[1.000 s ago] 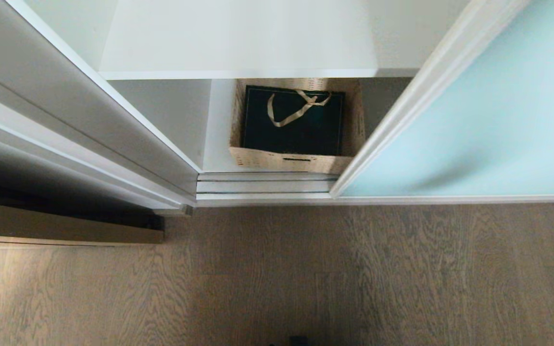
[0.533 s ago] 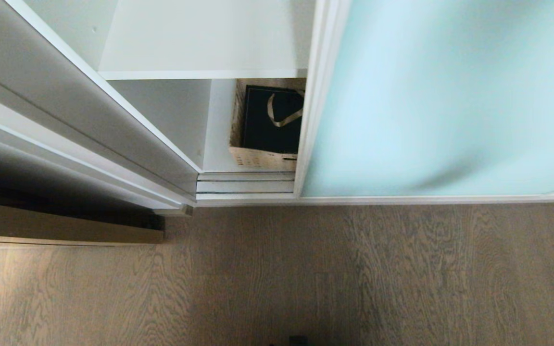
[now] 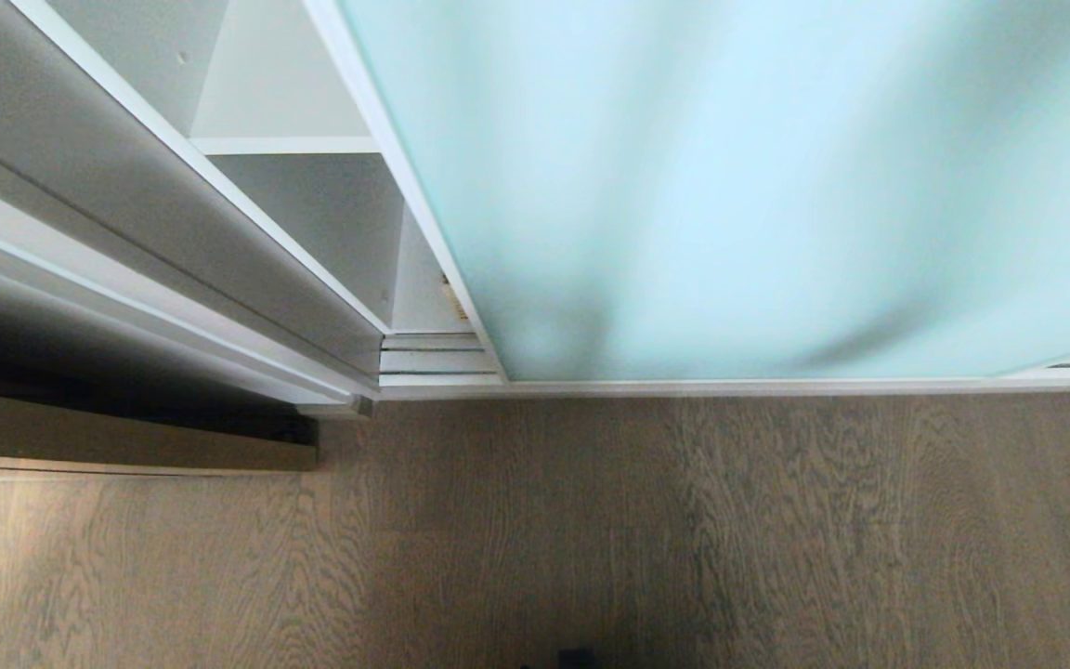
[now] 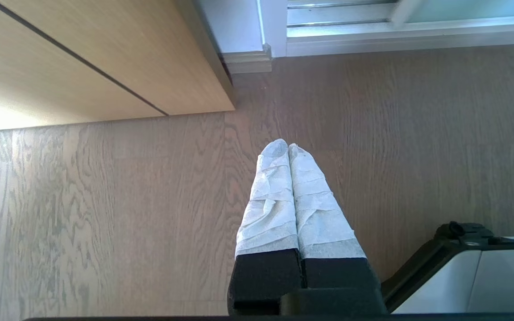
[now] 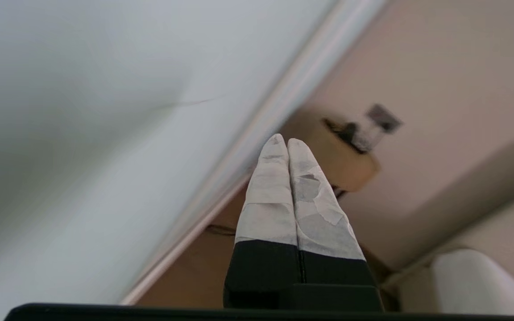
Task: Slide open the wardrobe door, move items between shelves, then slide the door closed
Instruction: Close the door
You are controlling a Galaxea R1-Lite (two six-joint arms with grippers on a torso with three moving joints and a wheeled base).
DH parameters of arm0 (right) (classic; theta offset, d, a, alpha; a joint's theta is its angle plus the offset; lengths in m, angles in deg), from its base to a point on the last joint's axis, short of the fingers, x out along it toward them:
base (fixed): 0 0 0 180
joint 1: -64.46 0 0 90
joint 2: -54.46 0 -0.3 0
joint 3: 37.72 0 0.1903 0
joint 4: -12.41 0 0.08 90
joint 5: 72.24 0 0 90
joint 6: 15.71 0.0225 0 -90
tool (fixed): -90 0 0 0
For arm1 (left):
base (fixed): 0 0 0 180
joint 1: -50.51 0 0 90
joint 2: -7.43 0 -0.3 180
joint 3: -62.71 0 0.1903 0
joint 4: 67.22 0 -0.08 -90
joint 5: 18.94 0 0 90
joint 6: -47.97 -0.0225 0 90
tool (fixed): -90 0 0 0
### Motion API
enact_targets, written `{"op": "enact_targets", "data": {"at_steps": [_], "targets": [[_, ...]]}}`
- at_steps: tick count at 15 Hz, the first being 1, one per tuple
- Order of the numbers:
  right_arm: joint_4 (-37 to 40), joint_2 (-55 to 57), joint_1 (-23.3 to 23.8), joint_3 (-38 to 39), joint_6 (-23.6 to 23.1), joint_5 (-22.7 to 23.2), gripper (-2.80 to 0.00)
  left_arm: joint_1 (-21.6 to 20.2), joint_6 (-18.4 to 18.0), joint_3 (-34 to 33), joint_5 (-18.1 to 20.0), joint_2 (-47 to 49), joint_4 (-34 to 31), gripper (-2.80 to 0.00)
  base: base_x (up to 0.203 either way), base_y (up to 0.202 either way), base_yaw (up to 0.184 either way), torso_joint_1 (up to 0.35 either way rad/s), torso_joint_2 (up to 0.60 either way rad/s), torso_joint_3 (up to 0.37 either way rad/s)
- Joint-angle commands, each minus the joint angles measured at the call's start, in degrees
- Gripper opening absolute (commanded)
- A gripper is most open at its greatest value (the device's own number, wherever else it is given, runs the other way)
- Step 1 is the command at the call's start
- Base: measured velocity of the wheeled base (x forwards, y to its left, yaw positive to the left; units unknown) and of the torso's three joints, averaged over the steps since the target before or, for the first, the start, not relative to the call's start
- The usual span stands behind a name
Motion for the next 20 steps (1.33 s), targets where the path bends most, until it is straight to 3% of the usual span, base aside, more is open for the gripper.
{"op": "enact_targets", "data": {"at_steps": [1,7,10,14,18,20], "targets": [[0.00,2.67,2.51,-0.60,-0.28,-1.62,-2.80,-0.04,-0.01,-0.01,-0.01,0.08,0.02,-2.80,0.000,0.000,0.000,0.000,0.00,0.000],[-2.08,8.35,12.74,-0.72,-1.37,-4.90,-2.80,-0.04,0.08,-0.01,-0.01,0.08,0.02,-2.80,0.000,0.000,0.000,0.000,0.00,0.000],[-1.90,12.08,13.29,-0.85,-1.41,-3.12,-2.80,-0.04,0.07,-0.01,-0.01,0.08,0.02,-2.80,0.000,0.000,0.000,0.000,0.00,0.000],[2.23,15.82,12.35,-5.47,0.33,12.44,-2.80,-0.04,-0.01,-0.01,-0.01,0.08,0.02,-2.80,0.000,0.000,0.000,0.000,0.00,0.000],[3.93,16.24,10.82,-6.39,7.06,37.74,-2.80,-0.04,-0.01,-0.01,-0.01,0.08,0.02,-2.80,0.000,0.000,0.000,0.000,0.00,0.000],[3.81,16.96,10.71,-6.81,11.16,47.47,-2.80,-0.04,-0.01,-0.01,-0.01,0.08,0.02,-2.80,0.000,0.000,0.000,0.000,0.00,0.000]]}}
